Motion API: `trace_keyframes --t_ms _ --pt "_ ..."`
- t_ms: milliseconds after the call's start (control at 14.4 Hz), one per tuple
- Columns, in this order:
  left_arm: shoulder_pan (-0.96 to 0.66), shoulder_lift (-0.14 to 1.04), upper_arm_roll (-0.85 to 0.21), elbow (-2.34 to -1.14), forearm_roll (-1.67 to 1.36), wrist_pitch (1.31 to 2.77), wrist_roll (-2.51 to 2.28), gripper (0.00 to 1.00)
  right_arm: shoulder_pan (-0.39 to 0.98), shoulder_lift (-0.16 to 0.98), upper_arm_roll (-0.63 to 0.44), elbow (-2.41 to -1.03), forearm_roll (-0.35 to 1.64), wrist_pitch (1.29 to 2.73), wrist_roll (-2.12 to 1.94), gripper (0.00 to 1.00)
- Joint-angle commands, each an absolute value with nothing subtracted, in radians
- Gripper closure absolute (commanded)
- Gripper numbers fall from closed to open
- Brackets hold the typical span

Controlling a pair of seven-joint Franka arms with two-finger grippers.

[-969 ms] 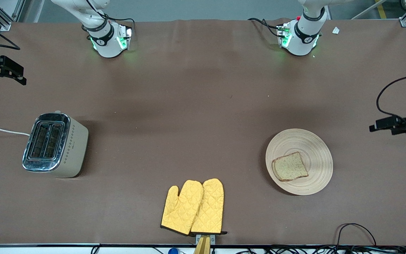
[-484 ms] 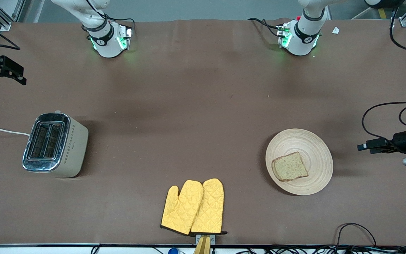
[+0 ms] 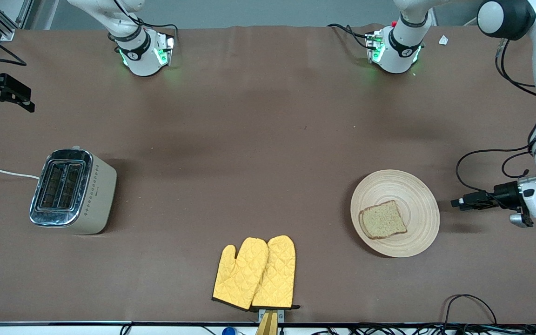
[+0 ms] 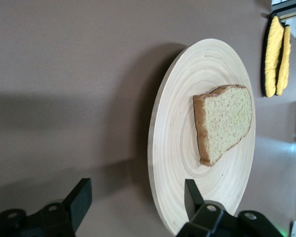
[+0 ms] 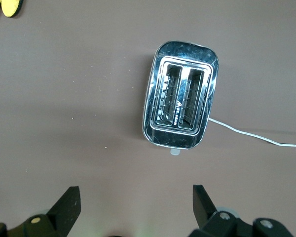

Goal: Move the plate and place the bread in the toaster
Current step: 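Push the plate toward the toaster with the left gripper while the right gripper approaches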

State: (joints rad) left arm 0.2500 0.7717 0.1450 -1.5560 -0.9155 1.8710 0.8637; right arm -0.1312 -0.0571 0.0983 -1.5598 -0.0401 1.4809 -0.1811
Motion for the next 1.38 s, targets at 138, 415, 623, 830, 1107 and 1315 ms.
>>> trace_keyframes --t_ms 138,415,623,830,1107,1315 --pt "0.256 0.83 0.089 -1.531 -0.986 1.865 0.891 0.35 -0.13 -0.078 0.098 -1.58 -0.025 1.483 -0.166 0.0" --pt "0.247 0.859 0.075 -1.528 -1.022 1.865 0.893 0.47 -0.13 -0.077 0.098 -1.568 -0.023 1.491 -0.167 0.0" --pt "0.247 0.862 0.066 -1.528 -1.02 1.865 0.896 0.63 -0.132 -0.077 0.098 -1.568 -0.023 1.491 -0.167 0.0" --pt "0.247 0.864 0.064 -1.528 -1.019 1.858 0.902 0.81 -0.13 -0.077 0.098 -1.568 -0.023 1.491 -0.167 0.0" --pt "0.252 0.854 0.037 -1.52 -1.016 1.852 0.9 0.92 -0.132 -0.075 0.098 -1.568 -0.021 1.493 -0.167 0.0" --pt "0.259 0.845 -0.007 -1.502 -1.014 1.806 0.897 0.94 -0.132 -0.072 0.094 -1.571 0.069 1.494 -0.166 0.0"
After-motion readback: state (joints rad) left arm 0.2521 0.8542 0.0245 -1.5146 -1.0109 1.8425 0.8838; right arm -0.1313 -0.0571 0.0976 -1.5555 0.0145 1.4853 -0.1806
